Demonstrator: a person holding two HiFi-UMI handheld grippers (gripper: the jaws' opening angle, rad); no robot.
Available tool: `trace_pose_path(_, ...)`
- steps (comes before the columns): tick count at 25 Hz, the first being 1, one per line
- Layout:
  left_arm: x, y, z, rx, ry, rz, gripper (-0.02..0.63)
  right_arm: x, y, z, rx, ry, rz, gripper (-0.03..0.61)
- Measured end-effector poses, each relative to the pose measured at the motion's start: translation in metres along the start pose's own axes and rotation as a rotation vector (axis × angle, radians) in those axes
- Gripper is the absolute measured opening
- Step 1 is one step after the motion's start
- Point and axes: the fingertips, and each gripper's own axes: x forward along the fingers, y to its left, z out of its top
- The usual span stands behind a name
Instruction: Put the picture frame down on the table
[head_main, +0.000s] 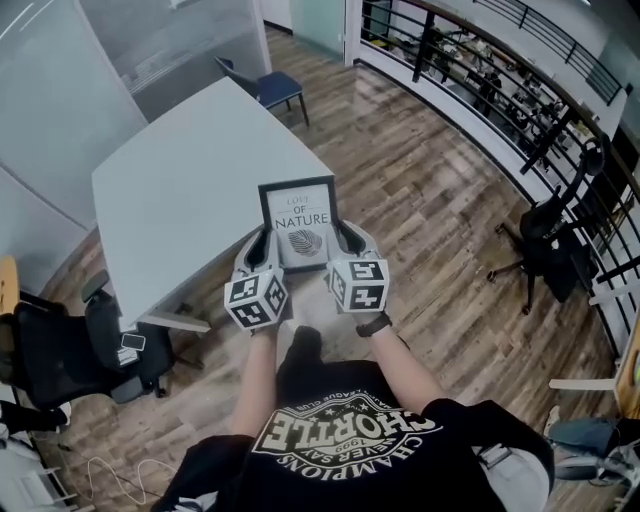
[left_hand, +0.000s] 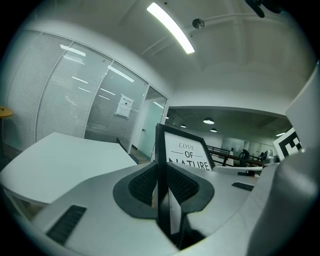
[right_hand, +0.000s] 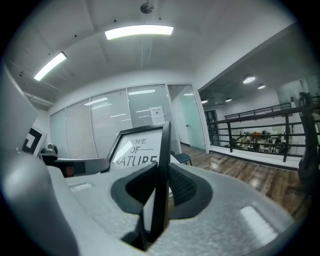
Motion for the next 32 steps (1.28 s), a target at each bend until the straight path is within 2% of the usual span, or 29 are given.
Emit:
trace_pose_path(3, 0.04, 0.031, 0.009, -0.015, 0.01, -0.009, 0.067, 0.05, 0.001, 0.005, 0.0, 0.015, -0.006, 0.064)
trace_pose_path(9, 0.12, 0.1, 0.05, -0.038, -0.011, -0.011, 0.067, 0.155, 0.016, 0.037, -0.032, 0.005, 0.005, 0.066)
trace_pose_path(14, 0.167, 0.159, 0.068, -0.058, -0.004, 0.016, 0.066, 0.235, 0.035, 0.046, -0.043, 0.032, 0.011, 0.066)
trace_pose_path(22, 0.221, 0.22, 0.063, -0.119, 0.055, 0.047, 0.066, 0.315, 0.045, 0.035, -0.053, 0.112, 0.025, 0.066)
trace_pose_path(32, 0.343, 0.252, 0.04, -0.159, 0.17, 0.072, 0.066, 0.435, -0.014, 0.019, -0.044, 0.228, 0.029, 0.066)
